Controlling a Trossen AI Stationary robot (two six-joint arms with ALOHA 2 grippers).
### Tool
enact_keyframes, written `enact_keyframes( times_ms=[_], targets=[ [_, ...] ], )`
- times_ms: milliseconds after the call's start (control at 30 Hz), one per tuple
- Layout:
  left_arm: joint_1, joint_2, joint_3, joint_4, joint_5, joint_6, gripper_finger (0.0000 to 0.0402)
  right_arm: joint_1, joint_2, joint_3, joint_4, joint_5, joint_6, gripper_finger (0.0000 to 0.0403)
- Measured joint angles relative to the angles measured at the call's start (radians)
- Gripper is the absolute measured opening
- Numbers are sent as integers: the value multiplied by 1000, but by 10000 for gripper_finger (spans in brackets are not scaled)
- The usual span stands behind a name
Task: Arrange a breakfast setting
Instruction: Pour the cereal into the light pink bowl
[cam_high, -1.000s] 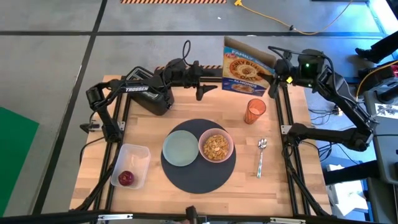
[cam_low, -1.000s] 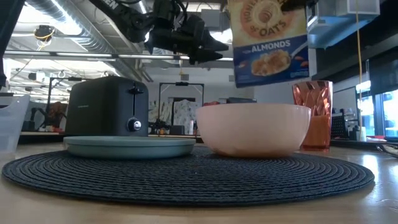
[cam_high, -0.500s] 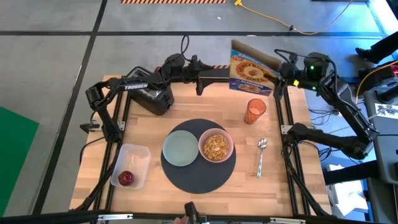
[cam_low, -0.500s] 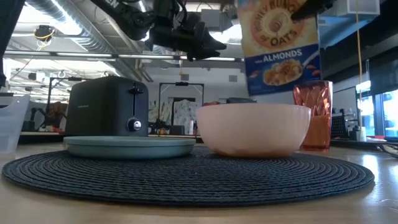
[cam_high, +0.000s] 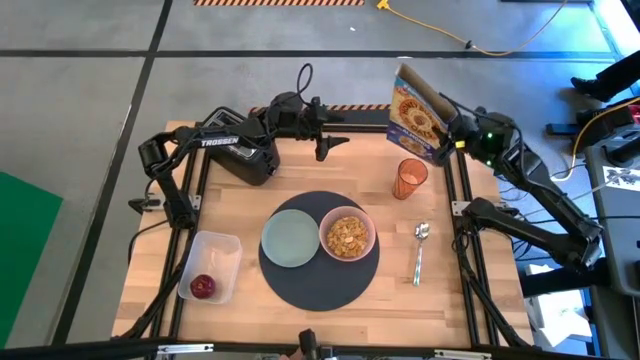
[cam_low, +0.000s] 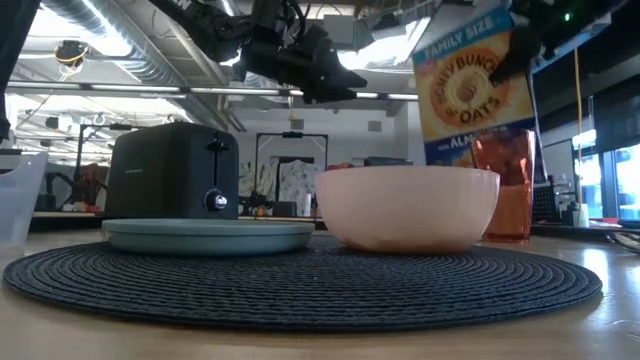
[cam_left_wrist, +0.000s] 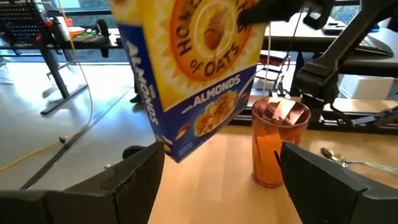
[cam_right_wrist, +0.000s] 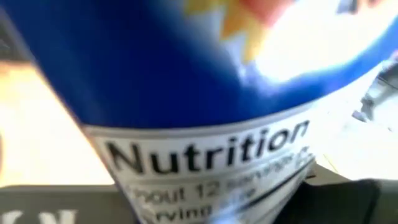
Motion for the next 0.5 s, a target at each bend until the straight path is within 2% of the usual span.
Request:
enact_keyframes(
  times_ms=[133,367,500],
  targets=[
    [1,0,0,-19,-1,0,305,0,-59,-80,41,53,43,145],
    [1,0,0,-24,-1,0,305,2,-156,-153,70,56,189,145],
    [-3,0,0,-25,-1,0,305,2,-185,-216,71,99,220,145]
  ],
)
